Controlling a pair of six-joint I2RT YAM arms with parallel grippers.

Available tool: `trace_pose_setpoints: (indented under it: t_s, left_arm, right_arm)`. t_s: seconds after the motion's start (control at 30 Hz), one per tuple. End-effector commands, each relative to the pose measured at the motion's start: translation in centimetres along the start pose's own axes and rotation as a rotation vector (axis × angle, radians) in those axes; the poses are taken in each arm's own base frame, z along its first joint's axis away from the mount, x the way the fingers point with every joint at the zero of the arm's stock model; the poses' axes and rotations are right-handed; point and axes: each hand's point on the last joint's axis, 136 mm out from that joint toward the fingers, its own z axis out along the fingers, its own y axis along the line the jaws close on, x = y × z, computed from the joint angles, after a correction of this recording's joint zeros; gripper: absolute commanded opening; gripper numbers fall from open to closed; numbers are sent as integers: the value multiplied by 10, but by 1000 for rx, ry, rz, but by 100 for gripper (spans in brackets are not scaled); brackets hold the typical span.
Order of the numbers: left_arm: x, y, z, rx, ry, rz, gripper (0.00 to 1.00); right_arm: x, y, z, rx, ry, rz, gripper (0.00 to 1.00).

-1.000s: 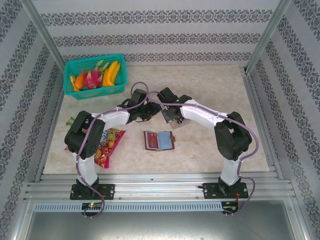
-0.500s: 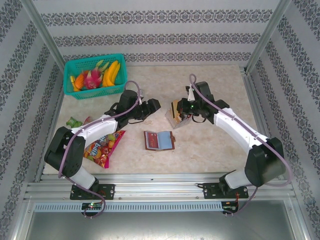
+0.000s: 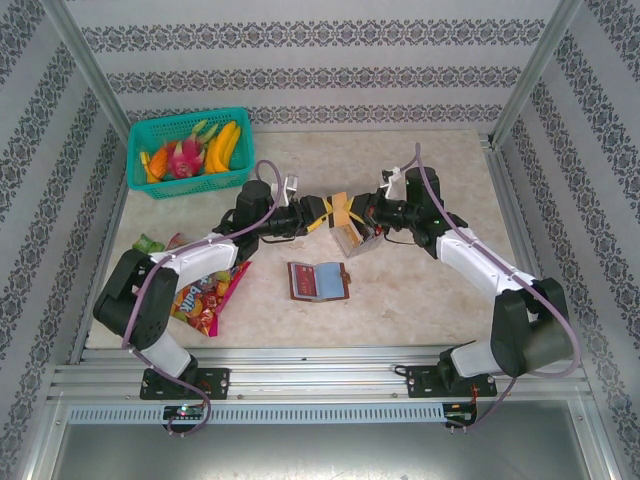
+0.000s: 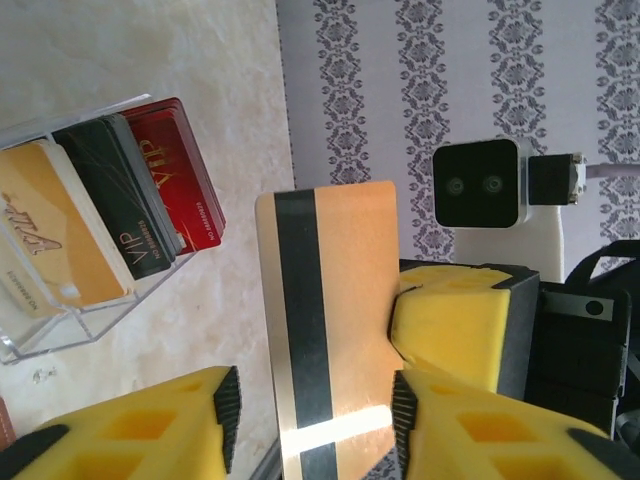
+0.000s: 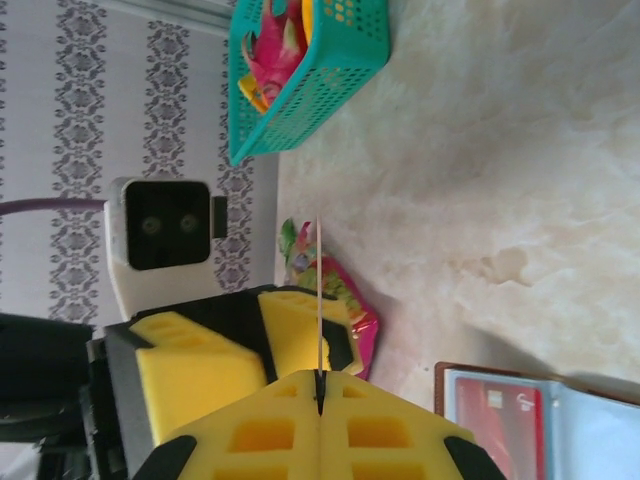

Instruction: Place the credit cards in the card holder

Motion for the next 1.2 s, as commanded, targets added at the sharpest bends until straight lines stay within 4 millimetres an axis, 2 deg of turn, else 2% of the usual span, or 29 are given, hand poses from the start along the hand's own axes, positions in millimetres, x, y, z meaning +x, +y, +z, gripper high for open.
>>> trace_pose_setpoints:
  t_s: [0.0,0.2,0.4,0.47,0.53,0.6,0.77,0.9,0.97,1.17]
  left_arm:
    - [-2,-21,2,84,3,13,35]
    - [0,-16,-2,74,-12,-25,14]
    - [-1,-7,-4,58,-35,-130,8]
    - [-2,-10,-6,76,-38,-143,6]
    - [-2,-11,-5,88,-39,-170,5]
    - [-3,-11,-6,91,-42,-209,5]
    - [-1,1,-11,62,-65,-293,2]
    - [12,20,-21,-30,-56,-290,1]
    - [23,37,-28,-124,-43,-266,1]
    - [63,67,-41,-295,22,-88,2]
  right_arm:
    - [2,8,0,-70,32,14,4]
    - [2,-11,4,-31,41,54,8]
    - [-1,-14,7,-41,59,71,14]
    - [0,-8,7,-59,70,54,21]
    - [-1,-7,5,-58,67,53,25]
    - [-2,-9,4,-54,64,55,33]
    - [-1,-33,-3,72,22,42,36]
    - [15,-55,-10,194,13,-4,35]
    - [26,-69,-12,257,17,-20,33]
    - [78,-84,8,313,109,-94,20]
